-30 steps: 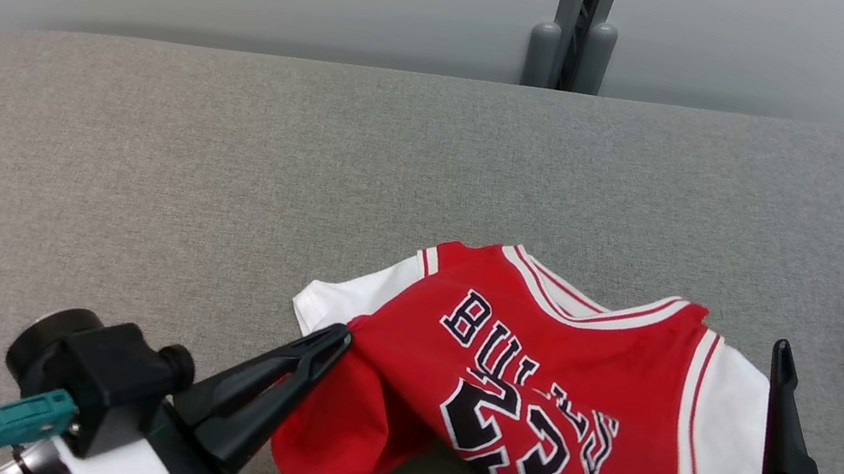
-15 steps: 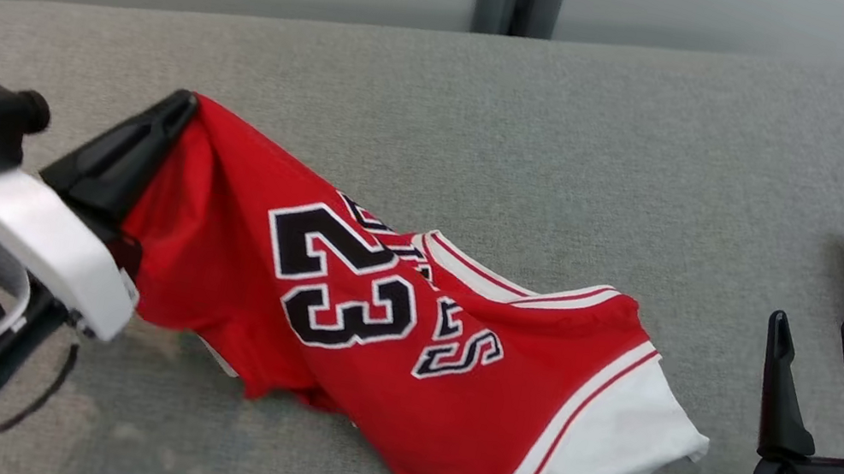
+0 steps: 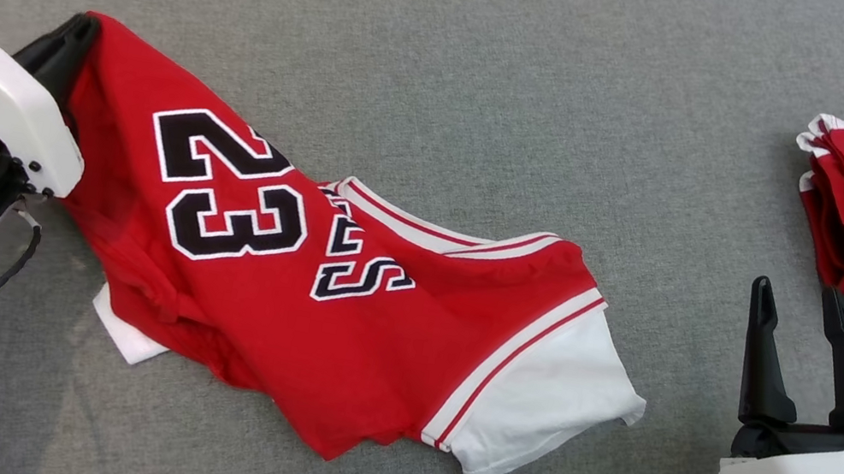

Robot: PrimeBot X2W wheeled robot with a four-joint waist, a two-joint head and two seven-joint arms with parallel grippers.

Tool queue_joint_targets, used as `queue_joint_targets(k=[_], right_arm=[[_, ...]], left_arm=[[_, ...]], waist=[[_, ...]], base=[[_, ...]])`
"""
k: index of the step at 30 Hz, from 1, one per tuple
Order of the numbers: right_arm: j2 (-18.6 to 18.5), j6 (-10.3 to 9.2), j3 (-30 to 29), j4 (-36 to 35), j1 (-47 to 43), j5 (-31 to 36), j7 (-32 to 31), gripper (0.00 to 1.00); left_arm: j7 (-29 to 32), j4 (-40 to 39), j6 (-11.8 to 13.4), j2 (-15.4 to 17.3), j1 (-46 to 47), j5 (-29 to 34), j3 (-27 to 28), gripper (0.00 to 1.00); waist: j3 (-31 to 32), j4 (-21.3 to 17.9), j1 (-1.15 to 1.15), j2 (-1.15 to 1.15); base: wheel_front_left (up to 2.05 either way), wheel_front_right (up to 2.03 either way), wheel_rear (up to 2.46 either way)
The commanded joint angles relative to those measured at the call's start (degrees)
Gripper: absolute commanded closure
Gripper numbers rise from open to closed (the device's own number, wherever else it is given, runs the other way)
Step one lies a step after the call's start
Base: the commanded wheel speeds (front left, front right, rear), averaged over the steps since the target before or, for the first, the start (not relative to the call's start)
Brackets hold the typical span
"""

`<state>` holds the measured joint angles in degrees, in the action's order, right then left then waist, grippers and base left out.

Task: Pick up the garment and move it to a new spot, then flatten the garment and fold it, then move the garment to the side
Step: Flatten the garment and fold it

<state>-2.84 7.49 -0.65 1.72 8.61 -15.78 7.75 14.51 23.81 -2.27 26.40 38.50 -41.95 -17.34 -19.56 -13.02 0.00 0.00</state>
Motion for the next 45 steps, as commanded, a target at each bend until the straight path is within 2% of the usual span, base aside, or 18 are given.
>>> queue_joint_targets(k=[1, 4, 11, 12, 16, 20, 24, 28, 38, 45], right_arm=[[-0.2, -0.01, 0.0, 0.3, 0.6, -0.3, 0.7, 0.00], [-0.2, -0.01, -0.4, 1.0, 0.7, 0.0, 1.0, 0.00], [-0.2, -0.01, -0.9, 0.9, 0.1, 1.7, 0.0, 0.00], [-0.2, -0.01, -0.9, 0.9, 0.1, 1.7, 0.0, 0.00], [-0.2, -0.01, -1.3, 0.1, -0.5, 3.2, -0.9, 0.00], [-0.2, -0.01, -1.2, -0.6, -0.7, 5.0, -2.3, 0.00], [-0.2, -0.01, -0.4, -0.8, -1.1, 5.8, -3.1, 0.00], [-0.2, -0.01, 0.3, -0.4, -1.5, 6.6, -3.7, 0.00], [-0.2, -0.01, 0.6, 0.8, -4.2, 7.9, -5.2, 0.00], [-0.2, -0.01, 0.0, 0.0, -5.8, 7.6, -5.8, 0.00]], left_arm=[[-0.9, 1.4, -0.8, 0.3, 1.4, 0.3, -0.2, 0.00], [-5.0, 3.4, -1.0, 0.2, 1.9, 1.7, -0.1, 0.00], [-17.2, 0.3, 2.1, -1.1, -3.8, 3.8, 2.1, 0.00], [-17.2, 0.3, 2.1, -1.1, -3.8, 3.8, 2.1, 0.00], [-23.2, -5.6, 5.3, -1.8, -9.3, 5.3, 3.2, 0.00], [-26.6, -12.0, 8.9, -1.9, -15.1, 7.6, 3.6, 0.00], [-28.2, -18.1, 11.8, -1.9, -21.3, 9.5, 4.2, 0.00], [-29.2, -23.7, 13.5, -2.1, -27.0, 10.7, 5.1, 0.00], [-29.2, -29.1, 15.3, -2.6, -38.4, 13.1, 4.7, 0.00], [-27.3, -29.8, 15.8, -2.6, -40.4, 13.0, 3.1, 0.00]], waist=[[-0.5, -0.4, 0.00, 0.00], [-0.1, 0.3, 0.00, 0.00], [2.6, 3.6, 0.00, 0.00], [2.6, 3.6, 0.00, 0.00], [4.3, 5.9, 0.00, 0.00], [6.0, 8.0, 0.00, 0.00], [7.9, 9.3, 0.00, 0.00], [10.0, 10.1, 0.00, 0.00], [14.7, 11.2, 0.00, 0.00], [16.0, 11.5, 0.00, 0.00]], base=[[0.00, 0.00, 0.00], [0.00, 0.00, 0.00], [0.00, 0.00, 0.00], [0.00, 0.00, 0.00], [0.00, 0.00, 0.00], [0.00, 0.00, 0.00], [0.00, 0.00, 0.00], [0.00, 0.00, 0.00], [0.00, 0.00, 0.00], [0.00, 0.00, 0.00]])
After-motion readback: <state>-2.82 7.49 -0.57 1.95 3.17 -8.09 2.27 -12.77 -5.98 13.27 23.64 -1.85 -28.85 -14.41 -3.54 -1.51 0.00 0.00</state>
